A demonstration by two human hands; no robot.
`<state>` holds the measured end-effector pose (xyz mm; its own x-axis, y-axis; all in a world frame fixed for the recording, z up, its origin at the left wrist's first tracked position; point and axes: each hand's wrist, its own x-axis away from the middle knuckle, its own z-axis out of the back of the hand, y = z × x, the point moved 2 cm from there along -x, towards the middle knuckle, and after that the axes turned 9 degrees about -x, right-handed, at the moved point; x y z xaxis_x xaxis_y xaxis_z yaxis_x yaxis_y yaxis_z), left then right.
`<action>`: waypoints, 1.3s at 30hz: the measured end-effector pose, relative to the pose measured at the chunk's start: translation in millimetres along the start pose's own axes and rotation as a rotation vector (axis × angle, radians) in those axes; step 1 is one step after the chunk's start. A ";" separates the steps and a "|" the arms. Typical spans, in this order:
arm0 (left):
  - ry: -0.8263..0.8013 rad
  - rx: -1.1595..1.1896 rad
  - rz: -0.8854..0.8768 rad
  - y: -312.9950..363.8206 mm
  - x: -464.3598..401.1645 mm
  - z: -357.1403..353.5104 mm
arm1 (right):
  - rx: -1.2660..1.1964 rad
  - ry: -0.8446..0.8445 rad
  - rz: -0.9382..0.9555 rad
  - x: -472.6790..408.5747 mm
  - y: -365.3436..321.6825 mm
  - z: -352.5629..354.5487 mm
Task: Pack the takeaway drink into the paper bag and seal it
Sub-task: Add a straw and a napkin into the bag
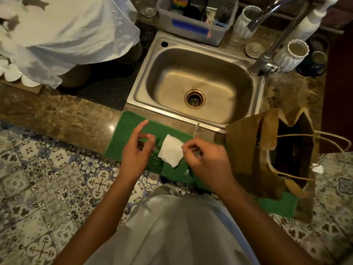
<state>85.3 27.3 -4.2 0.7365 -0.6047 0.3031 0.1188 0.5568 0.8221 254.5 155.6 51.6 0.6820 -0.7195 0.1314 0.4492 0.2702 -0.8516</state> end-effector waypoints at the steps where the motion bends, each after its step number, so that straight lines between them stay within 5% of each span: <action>1: -0.021 -0.027 -0.013 -4.1 -4.7 1.1 | 0.020 0.029 -0.019 -0.9 10.2 -5.8; 7: -0.132 -0.103 0.036 -33.2 -33.9 -9.3 | 0.133 0.068 -0.204 -8.8 49.5 -28.2; 17: -0.350 -0.360 -0.039 -50.2 -49.8 -45.9 | 0.343 -0.169 -0.672 -9.1 81.4 -61.5; 31: -0.453 -0.365 -0.070 -49.9 -59.9 -55.5 | 0.574 -0.231 -0.726 -17.2 94.9 -74.4; 39: -0.420 -0.261 -0.109 -44.9 -45.7 -47.6 | 0.415 -0.197 -0.741 -13.7 110.4 -67.9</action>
<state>78.0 57.0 -77.9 0.3852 -0.8145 0.4339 0.3823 0.5687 0.7283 255.6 151.9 -78.7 0.2012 -0.6888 0.6965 0.9646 0.0155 -0.2633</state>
